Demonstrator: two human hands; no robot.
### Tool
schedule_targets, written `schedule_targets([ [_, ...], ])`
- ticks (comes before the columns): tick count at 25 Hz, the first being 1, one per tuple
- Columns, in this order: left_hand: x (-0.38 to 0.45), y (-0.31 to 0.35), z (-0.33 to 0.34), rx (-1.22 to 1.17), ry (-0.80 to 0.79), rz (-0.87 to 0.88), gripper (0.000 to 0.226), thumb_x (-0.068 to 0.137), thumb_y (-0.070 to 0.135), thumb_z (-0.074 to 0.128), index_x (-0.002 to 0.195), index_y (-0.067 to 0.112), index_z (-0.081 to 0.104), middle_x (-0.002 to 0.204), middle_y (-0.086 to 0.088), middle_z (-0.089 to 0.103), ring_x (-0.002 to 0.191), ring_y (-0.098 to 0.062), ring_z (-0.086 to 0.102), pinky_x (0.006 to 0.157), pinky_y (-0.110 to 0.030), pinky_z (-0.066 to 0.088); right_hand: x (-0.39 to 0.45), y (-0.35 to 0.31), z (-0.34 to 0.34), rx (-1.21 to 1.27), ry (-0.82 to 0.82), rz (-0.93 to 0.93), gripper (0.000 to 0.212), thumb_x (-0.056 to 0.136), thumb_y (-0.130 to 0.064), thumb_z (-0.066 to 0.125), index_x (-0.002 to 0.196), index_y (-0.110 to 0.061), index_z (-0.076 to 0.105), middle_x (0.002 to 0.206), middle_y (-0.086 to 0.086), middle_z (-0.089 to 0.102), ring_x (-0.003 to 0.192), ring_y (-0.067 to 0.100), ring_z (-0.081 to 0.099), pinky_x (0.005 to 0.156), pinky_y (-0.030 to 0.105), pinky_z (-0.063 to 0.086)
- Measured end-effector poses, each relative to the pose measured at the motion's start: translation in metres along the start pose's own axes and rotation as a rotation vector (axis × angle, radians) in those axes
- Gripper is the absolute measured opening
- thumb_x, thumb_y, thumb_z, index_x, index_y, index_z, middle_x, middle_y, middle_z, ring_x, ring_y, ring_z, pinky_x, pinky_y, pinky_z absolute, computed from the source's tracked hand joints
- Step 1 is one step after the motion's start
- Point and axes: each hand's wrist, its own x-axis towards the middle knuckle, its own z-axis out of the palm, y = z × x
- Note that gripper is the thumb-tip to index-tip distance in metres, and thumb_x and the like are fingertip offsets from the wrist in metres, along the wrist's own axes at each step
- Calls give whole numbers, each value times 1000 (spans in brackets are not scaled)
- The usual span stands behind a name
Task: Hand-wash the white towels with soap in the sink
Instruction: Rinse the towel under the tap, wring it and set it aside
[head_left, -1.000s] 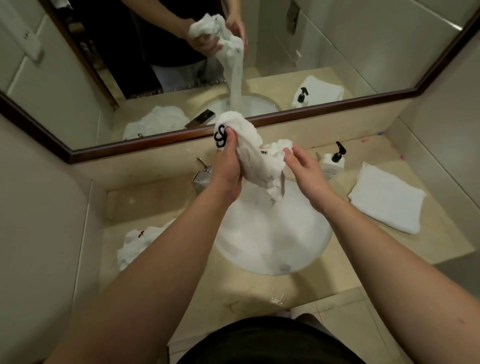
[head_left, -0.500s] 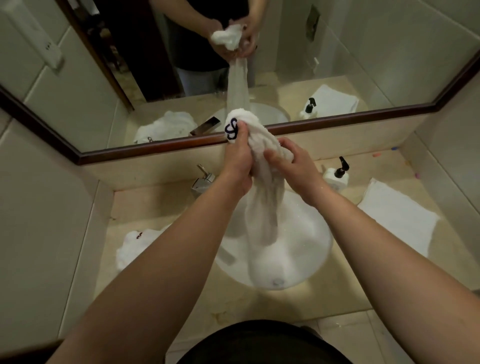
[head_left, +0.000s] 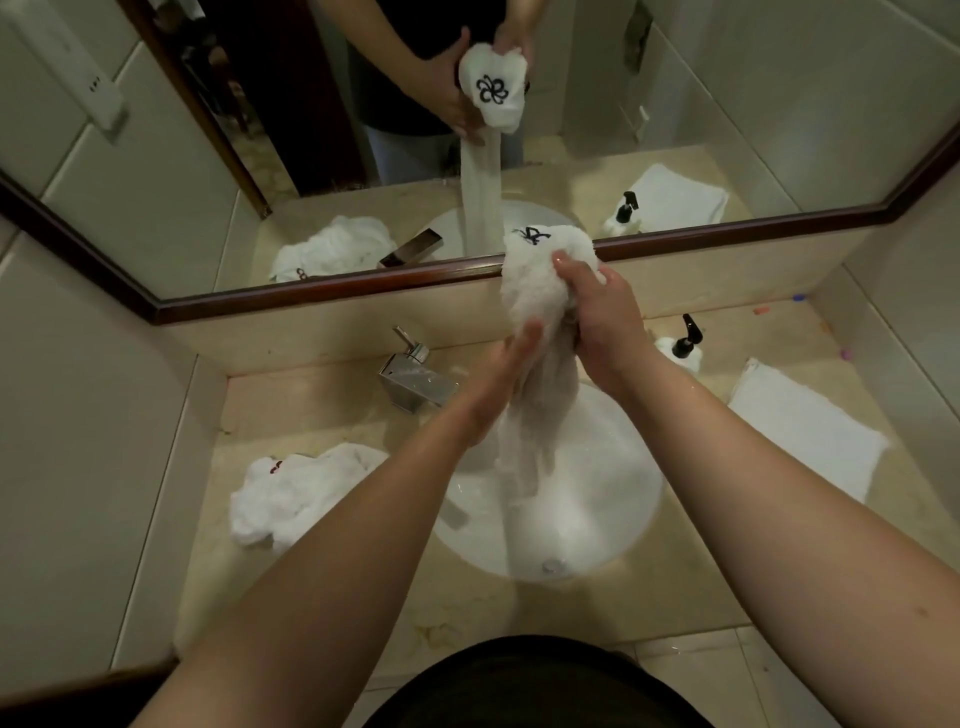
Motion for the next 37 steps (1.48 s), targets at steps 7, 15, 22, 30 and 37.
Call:
schedule_targets([
  [7, 13, 16, -1, 94, 236, 9, 87, 68, 95, 22, 89, 26, 71, 90, -4, 74, 86, -19, 69, 78, -30, 50, 9, 4, -22, -315, 95, -21, 25, 94, -30, 62, 86, -8, 67, 77, 7, 67, 65, 17, 63, 56, 30, 48],
  [15, 32, 34, -5, 433, 102, 38, 129, 63, 98, -2, 94, -7, 66, 90, -30, 68, 88, -42, 67, 98, -55, 49, -5, -9, -45, -943, 75, -364, 32, 96, -46, 57, 89, -15, 61, 88, -3, 59, 77, 7, 52, 66, 20, 39],
  [22, 40, 36, -3, 452, 203, -34, 130, 64, 99, 0, 84, -11, 66, 81, -28, 68, 82, -43, 67, 85, -58, 53, 1, -9, -37, -888, -393, -184, 22, 89, -48, 65, 87, -26, 64, 80, -5, 64, 71, 9, 62, 62, 23, 47],
  [30, 21, -5, -4, 464, 30, -18, 95, 60, 100, 38, 109, 24, 68, 99, 6, 71, 92, -7, 67, 85, -21, 53, 4, -3, -51, -750, -297, -294, 22, 93, -37, 64, 75, -27, 58, 70, -6, 57, 57, 0, 53, 54, 14, 42],
  [37, 19, -8, 15, 356, 76, -56, 29, 70, 39, 86, 91, 26, 70, 82, 8, 73, 77, -9, 68, 76, -39, 59, 13, -4, -94, -721, -240, -267, 21, 96, -28, 62, 82, -13, 67, 73, -4, 58, 58, -7, 50, 61, 16, 42],
])
